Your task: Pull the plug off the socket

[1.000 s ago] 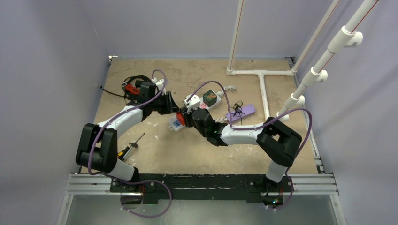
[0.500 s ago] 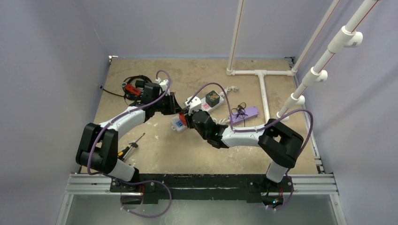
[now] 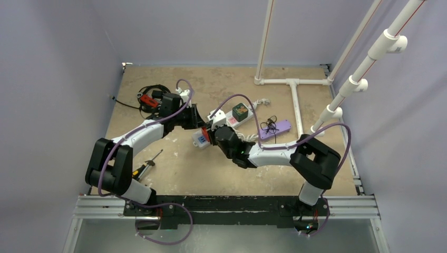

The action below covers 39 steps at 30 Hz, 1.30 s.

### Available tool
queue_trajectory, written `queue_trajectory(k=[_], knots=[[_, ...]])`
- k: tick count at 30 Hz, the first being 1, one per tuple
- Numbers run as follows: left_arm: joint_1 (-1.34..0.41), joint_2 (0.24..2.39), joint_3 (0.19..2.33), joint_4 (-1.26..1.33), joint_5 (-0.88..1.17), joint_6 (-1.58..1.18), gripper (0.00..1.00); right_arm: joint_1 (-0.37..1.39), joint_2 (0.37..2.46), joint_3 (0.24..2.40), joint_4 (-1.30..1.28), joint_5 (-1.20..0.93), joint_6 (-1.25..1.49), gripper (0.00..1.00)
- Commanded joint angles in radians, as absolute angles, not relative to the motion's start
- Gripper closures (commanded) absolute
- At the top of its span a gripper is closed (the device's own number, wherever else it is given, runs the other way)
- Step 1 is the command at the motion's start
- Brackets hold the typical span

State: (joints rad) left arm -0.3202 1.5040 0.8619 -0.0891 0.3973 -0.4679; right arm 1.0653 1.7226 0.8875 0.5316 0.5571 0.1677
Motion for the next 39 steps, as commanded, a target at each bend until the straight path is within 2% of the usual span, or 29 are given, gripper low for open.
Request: queue_trajectory(k=[1, 6, 11, 20, 31, 35, 39], knots=[[-0.330, 1.563, 0.837, -0.221, 0.309, -0.415, 0.79, 1.045, 1.651, 0.867, 0.566, 0.431, 0.195, 1.00], [-0.334, 1.568, 0.838, -0.224, 0.301, -0.413, 0.81, 0.961, 1.648, 0.857, 0.562, 0.293, 0.221, 1.00], [-0.337, 1.577, 0.842, -0.227, 0.293, -0.411, 0.81, 0.946, 1.641, 0.852, 0.566, 0.274, 0.226, 1.00], [-0.337, 1.587, 0.847, -0.230, 0.283, -0.410, 0.82, 1.010, 1.567, 0.822, 0.589, 0.503, 0.199, 1.00], [-0.337, 1.593, 0.850, -0.231, 0.284, -0.411, 0.82, 1.116, 1.644, 0.874, 0.545, 0.675, 0.138, 1.00], [-0.339, 1.592, 0.851, -0.230, 0.285, -0.410, 0.82, 1.123, 1.664, 0.886, 0.528, 0.689, 0.150, 1.00], [-0.340, 1.589, 0.848, -0.232, 0.281, -0.409, 0.82, 1.108, 1.645, 0.879, 0.536, 0.605, 0.186, 1.00]])
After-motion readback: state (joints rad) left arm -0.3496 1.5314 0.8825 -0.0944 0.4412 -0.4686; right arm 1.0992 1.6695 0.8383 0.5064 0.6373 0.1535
